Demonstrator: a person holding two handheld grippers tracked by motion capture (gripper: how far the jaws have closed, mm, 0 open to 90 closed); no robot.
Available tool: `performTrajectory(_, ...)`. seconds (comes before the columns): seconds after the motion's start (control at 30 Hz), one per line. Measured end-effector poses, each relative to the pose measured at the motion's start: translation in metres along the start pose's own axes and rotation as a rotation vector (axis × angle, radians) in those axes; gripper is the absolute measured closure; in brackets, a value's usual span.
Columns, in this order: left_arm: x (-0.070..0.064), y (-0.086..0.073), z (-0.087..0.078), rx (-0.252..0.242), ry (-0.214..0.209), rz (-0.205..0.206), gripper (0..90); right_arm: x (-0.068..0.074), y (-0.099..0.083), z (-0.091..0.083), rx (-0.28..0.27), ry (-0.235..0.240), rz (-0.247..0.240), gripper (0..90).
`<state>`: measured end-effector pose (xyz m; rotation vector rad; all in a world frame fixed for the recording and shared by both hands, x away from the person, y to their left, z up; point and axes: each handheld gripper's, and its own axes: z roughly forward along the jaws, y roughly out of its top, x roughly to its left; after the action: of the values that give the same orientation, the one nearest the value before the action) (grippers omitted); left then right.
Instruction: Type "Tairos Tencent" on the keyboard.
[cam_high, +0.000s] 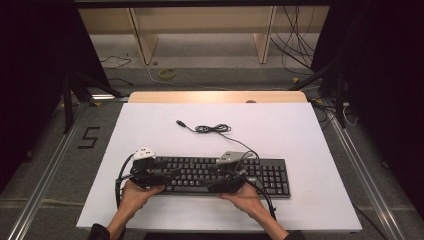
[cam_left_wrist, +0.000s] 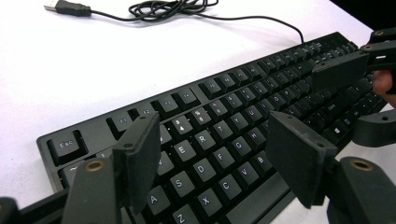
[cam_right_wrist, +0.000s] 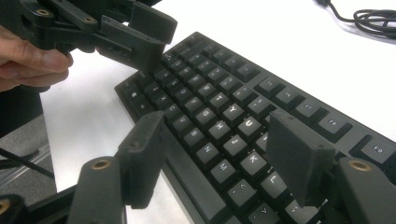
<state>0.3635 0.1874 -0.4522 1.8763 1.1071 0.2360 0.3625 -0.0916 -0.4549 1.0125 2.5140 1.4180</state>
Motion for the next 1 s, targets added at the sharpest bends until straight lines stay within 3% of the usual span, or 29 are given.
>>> performTrajectory(0.6,0.000,-0.007,-0.007,-0.026,-0.011,-0.007,33.0,0.002,0.001,0.005,0.019,0.005,-0.004,55.9)
performTrajectory(1.0,-0.002,-0.011,-0.012,-0.046,-0.007,-0.006,32.8,0.002,0.003,0.011,0.034,0.004,-0.009,71.8)
